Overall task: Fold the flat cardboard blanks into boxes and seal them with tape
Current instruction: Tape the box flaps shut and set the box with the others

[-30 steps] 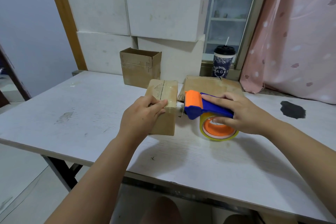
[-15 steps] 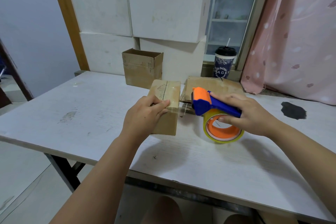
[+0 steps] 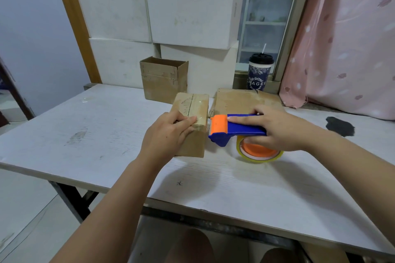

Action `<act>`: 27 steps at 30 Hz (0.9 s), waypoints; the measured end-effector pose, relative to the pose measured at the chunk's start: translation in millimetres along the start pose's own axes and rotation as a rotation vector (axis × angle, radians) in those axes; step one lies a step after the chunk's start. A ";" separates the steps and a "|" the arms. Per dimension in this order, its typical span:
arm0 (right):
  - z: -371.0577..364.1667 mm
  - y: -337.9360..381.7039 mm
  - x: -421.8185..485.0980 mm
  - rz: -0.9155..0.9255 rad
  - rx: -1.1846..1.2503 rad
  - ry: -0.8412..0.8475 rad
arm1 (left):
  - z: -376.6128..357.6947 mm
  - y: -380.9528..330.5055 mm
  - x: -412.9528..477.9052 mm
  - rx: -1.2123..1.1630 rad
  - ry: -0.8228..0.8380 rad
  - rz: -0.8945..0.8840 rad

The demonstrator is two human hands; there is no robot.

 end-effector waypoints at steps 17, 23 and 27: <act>31.0 24.6 37.0 0.034 -0.112 0.140 | -18.7 -29.9 -4.0 0.259 -0.049 0.111; 38.1 35.1 50.6 0.079 -0.139 0.141 | -22.5 -40.2 -3.1 0.334 -0.235 0.018; 40.0 39.3 63.3 0.073 -0.200 0.205 | -18.0 -38.3 -1.0 0.256 -0.322 -0.013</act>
Point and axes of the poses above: each hand's wrist, its own x-axis towards the middle knuckle, its own z-axis out of the back of the hand, y = z × x, the point moved 10 cm from there along x, towards the middle knuckle, and after that the axes turned 2 degrees about x, right-handed, at the moved point
